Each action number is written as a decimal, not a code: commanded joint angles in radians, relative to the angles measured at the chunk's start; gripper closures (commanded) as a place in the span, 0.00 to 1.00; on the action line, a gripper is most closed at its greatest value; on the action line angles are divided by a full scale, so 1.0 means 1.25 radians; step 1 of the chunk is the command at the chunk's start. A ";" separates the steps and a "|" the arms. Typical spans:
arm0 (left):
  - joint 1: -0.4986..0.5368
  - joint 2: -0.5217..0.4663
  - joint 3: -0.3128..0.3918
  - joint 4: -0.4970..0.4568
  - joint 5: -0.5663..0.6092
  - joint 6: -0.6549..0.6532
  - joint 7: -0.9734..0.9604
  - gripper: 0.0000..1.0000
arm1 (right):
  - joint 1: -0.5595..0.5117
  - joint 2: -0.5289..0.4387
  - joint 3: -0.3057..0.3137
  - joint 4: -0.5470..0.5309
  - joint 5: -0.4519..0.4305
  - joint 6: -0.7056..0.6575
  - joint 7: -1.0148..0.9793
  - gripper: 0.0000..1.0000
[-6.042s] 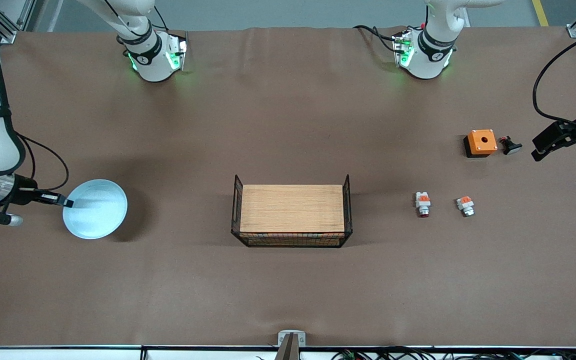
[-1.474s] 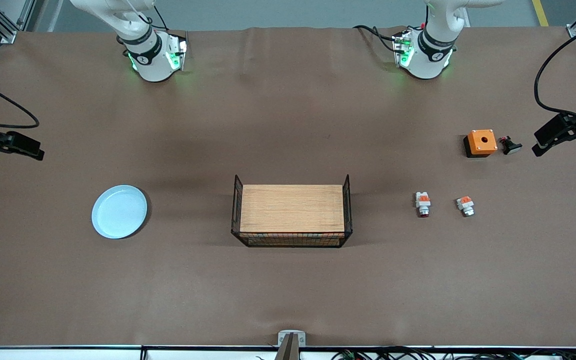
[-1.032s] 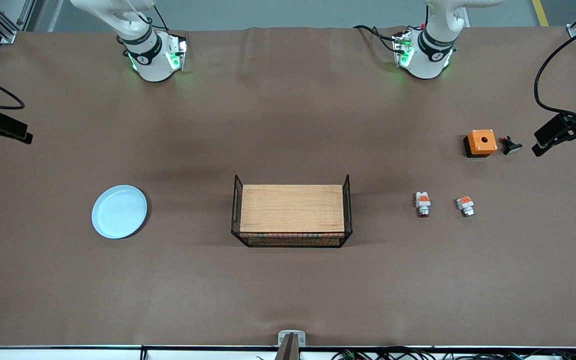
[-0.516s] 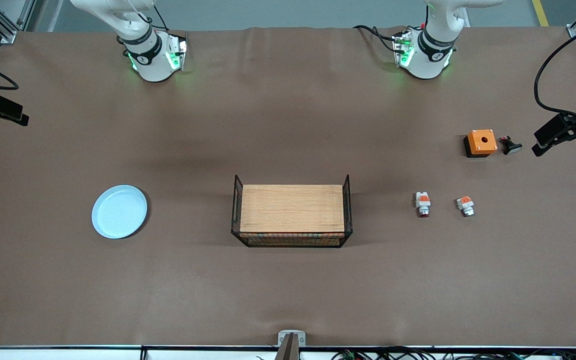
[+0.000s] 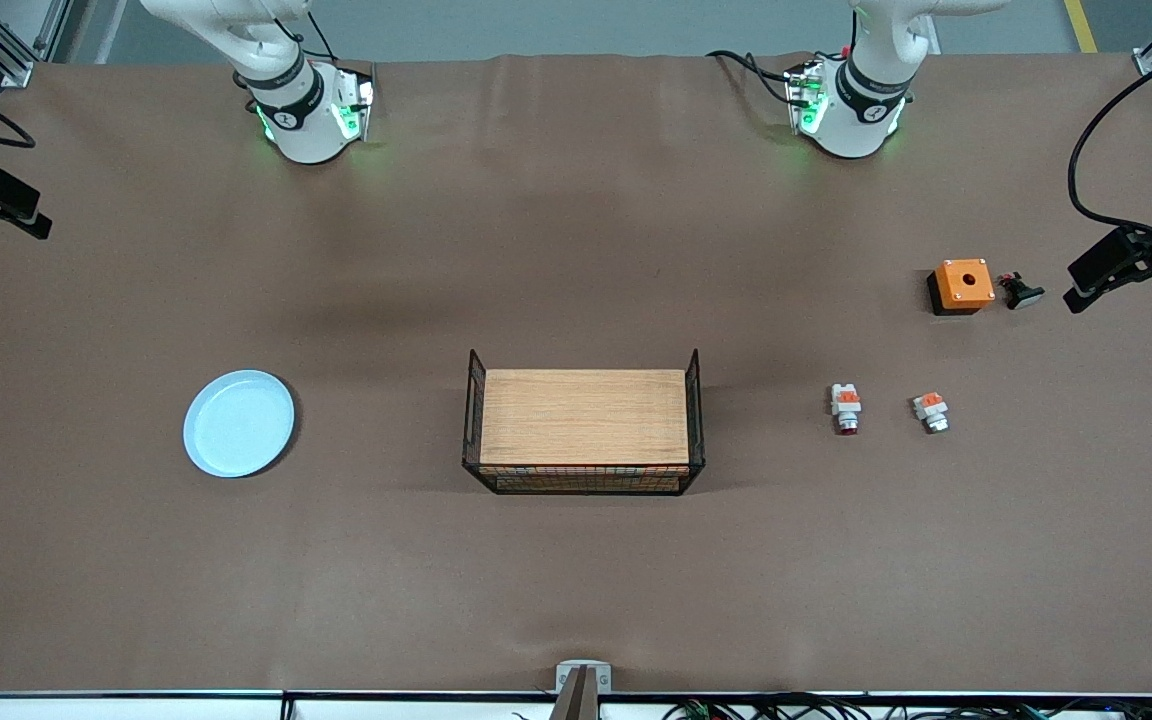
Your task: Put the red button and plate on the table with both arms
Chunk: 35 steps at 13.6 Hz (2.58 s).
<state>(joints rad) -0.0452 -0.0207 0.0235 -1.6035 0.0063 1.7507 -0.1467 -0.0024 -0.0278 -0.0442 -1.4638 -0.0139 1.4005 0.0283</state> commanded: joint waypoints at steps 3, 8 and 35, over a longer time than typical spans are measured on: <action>-0.001 0.006 0.002 0.015 -0.011 -0.014 0.007 0.00 | -0.026 -0.032 -0.003 -0.040 0.047 0.018 -0.008 0.00; -0.002 0.006 0.002 0.015 -0.011 -0.015 0.006 0.00 | -0.026 -0.097 -0.001 -0.136 0.043 0.077 -0.010 0.00; -0.002 0.006 0.002 0.016 -0.047 -0.123 0.011 0.00 | -0.017 -0.099 0.005 -0.138 0.020 0.061 -0.037 0.00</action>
<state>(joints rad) -0.0507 -0.0205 0.0234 -1.6034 -0.0336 1.6188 -0.1467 -0.0237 -0.1260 -0.0451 -1.6145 0.0148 1.4770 -0.0099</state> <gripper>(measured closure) 0.000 0.000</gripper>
